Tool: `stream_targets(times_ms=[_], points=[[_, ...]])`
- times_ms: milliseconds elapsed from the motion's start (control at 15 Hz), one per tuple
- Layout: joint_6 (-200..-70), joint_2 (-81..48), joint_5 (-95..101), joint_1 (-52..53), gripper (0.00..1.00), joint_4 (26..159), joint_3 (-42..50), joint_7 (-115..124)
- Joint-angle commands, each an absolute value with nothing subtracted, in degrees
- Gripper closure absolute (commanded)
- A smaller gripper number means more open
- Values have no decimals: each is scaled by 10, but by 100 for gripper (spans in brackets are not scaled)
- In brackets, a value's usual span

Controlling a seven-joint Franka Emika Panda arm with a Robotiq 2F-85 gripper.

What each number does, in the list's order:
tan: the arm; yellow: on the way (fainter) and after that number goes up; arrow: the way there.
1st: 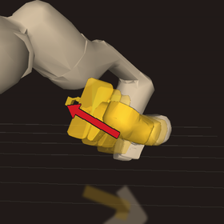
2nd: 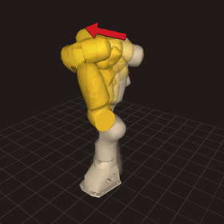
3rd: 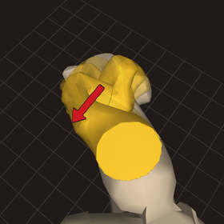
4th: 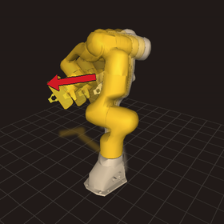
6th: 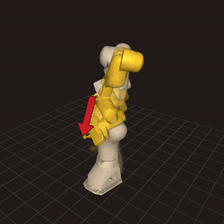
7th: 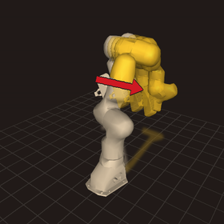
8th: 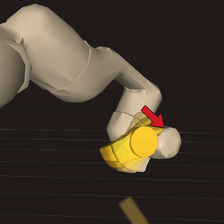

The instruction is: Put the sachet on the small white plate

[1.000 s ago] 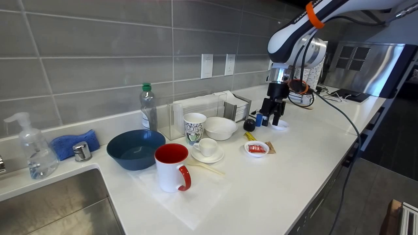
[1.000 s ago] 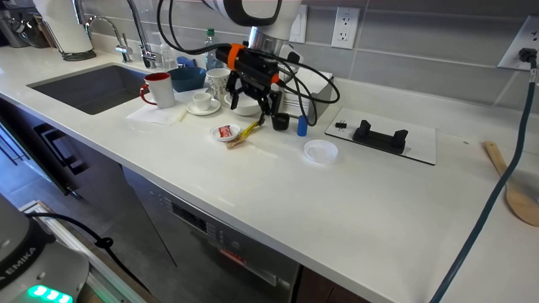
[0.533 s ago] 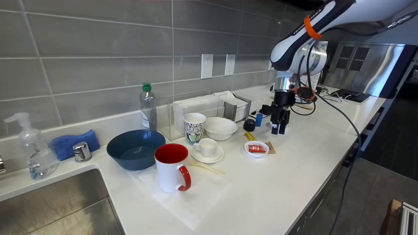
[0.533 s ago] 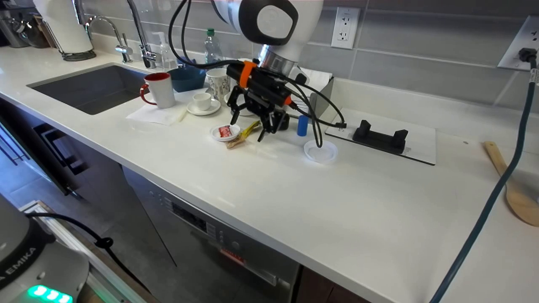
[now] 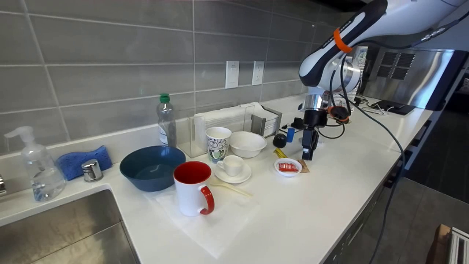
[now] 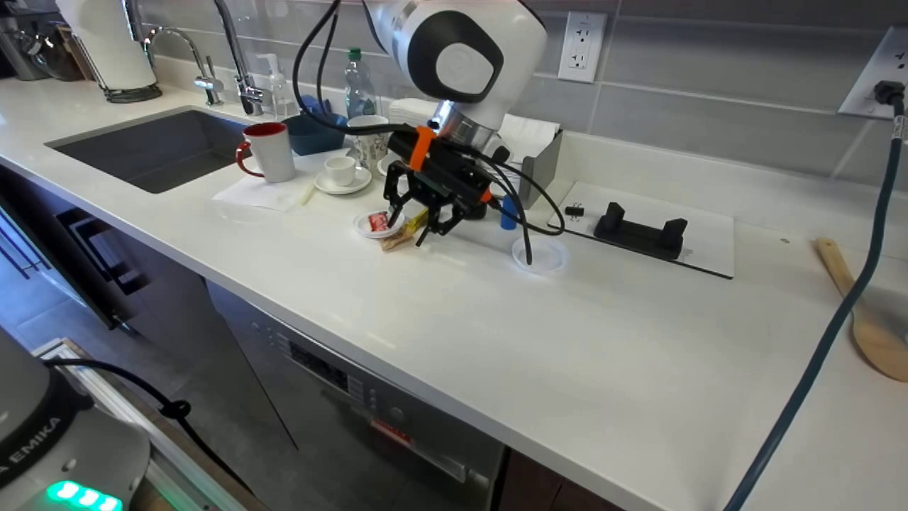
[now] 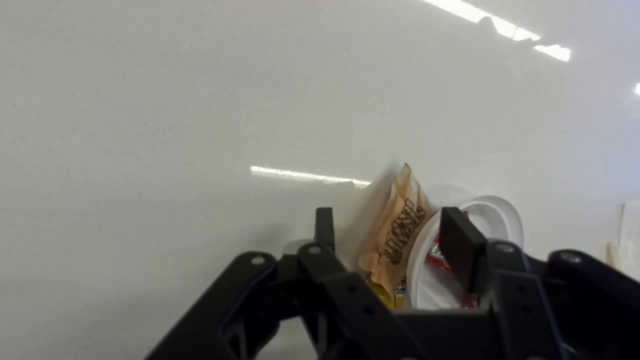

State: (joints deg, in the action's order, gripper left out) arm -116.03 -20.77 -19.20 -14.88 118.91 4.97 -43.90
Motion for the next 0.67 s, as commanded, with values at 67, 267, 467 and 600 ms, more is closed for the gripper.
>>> stream_targets(times_ms=[67, 267, 467, 600], points=[[-1154, -234, -222, -165, 61, 1167, 35, -470], [-1150, -240, -232, -170, 92, 1156, 33, -477], [-1148, -242, -243, -176, 100, 1147, 33, -483], [-1148, -245, -246, -178, 100, 1142, 33, -485]])
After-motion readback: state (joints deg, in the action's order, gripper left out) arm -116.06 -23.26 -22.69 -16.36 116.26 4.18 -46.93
